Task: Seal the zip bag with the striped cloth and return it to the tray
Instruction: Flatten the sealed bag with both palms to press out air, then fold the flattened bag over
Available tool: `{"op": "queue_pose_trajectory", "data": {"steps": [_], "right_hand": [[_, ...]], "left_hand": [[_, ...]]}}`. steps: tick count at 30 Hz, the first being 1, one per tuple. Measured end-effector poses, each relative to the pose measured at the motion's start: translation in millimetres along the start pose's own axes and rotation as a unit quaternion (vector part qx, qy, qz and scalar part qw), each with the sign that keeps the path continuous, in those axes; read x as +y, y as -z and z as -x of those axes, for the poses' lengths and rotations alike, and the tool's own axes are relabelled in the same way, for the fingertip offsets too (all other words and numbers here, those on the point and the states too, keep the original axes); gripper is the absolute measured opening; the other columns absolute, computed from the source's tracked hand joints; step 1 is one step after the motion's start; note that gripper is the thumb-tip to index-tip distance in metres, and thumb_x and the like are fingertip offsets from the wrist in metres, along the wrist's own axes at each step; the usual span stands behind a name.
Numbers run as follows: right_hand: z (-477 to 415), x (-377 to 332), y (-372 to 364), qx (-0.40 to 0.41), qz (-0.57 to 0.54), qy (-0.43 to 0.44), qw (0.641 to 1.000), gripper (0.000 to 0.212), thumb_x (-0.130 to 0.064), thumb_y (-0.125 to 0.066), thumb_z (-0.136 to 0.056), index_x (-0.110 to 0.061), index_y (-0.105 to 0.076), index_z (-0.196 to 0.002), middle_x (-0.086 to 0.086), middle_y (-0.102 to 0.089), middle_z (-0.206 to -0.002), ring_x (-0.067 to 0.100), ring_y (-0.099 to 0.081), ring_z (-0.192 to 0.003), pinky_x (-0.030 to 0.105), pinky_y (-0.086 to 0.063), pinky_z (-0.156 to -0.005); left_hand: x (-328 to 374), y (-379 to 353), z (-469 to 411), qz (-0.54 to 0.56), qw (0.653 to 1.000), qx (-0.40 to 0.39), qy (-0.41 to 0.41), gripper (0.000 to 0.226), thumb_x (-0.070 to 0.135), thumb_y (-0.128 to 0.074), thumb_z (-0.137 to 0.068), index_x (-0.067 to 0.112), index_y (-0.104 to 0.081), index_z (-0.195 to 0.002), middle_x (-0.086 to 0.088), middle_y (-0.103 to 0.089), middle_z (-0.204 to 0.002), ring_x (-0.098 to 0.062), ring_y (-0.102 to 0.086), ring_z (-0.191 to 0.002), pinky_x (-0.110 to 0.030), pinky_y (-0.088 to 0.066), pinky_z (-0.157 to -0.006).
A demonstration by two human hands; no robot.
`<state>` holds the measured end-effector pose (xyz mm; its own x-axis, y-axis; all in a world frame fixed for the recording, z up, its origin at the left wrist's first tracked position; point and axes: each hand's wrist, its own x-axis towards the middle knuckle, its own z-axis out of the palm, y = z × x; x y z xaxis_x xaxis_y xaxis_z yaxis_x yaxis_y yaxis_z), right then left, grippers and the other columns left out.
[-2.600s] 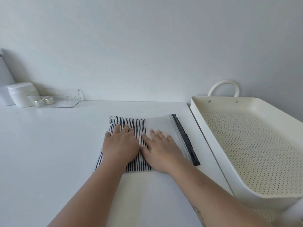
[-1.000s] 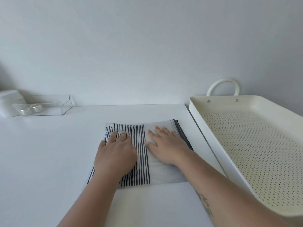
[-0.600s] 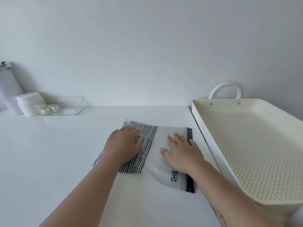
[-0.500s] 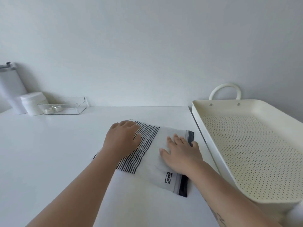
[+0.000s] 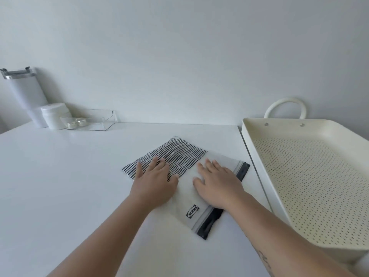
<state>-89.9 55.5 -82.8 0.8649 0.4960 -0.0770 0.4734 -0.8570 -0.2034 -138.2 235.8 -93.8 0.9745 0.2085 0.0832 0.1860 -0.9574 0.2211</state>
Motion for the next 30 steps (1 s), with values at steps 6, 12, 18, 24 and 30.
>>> {"op": "queue_pose_trajectory", "data": {"steps": [6, 12, 18, 24, 30], "right_hand": [[37.2, -15.8, -13.0, 0.031, 0.013, -0.004, 0.999, 0.069, -0.058, -0.012, -0.094, -0.022, -0.006, -0.153, 0.008, -0.001, -0.163, 0.021, -0.001, -0.149, 0.040, -0.007, -0.119], [31.4, -7.3, 5.8, 0.083, 0.012, 0.026, 0.996, 0.059, -0.048, -0.022, -0.098, -0.020, -0.020, -0.151, 0.005, -0.017, -0.161, 0.020, -0.014, -0.147, 0.042, -0.022, -0.113], [37.5, -1.3, -5.4, 0.010, -0.008, 0.017, 1.000, 0.056, -0.039, -0.020, -0.098, -0.024, -0.012, -0.152, 0.003, -0.003, -0.164, 0.020, 0.001, -0.149, 0.042, -0.005, -0.120], [58.6, -3.5, -0.9, -0.003, -0.078, 0.057, 0.995, 0.066, -0.055, -0.033, -0.095, -0.026, -0.015, -0.152, -0.001, -0.007, -0.163, 0.015, -0.001, -0.149, 0.040, -0.006, -0.121], [81.9, 4.3, 18.8, -0.038, -0.078, 0.123, 0.989, 0.044, -0.048, -0.052, -0.091, -0.025, -0.055, -0.128, 0.005, -0.049, -0.137, 0.021, -0.039, -0.132, 0.043, -0.037, -0.106]], "left_hand": [[-21.2, 15.0, -32.7, -0.037, 0.994, -0.052, -0.086, 0.055, 0.049, -0.025, -0.096, 0.035, -0.025, -0.150, 0.024, -0.009, -0.159, -0.005, 0.018, -0.144, -0.044, 0.013, -0.118], [-2.4, 17.9, -3.5, 0.005, 0.993, 0.013, -0.116, 0.053, 0.055, -0.038, -0.093, 0.033, -0.042, -0.141, 0.013, -0.030, -0.156, -0.012, -0.013, -0.147, -0.041, -0.016, -0.118], [11.7, 4.9, 39.1, 0.004, 0.997, -0.004, -0.083, 0.067, 0.067, -0.026, -0.085, 0.033, -0.038, -0.140, 0.015, -0.030, -0.155, -0.010, -0.018, -0.145, -0.040, -0.010, -0.117], [10.8, 22.4, 39.8, 0.034, 0.997, -0.019, -0.071, 0.063, 0.066, -0.045, -0.086, 0.035, -0.044, -0.140, 0.016, -0.038, -0.150, -0.009, -0.020, -0.143, -0.043, -0.010, -0.118], [4.4, 31.9, 78.1, 0.095, 0.984, -0.015, -0.149, 0.058, 0.070, -0.065, -0.067, 0.039, -0.062, -0.117, 0.024, -0.057, -0.114, -0.001, -0.042, -0.115, -0.028, -0.041, -0.098]]}}
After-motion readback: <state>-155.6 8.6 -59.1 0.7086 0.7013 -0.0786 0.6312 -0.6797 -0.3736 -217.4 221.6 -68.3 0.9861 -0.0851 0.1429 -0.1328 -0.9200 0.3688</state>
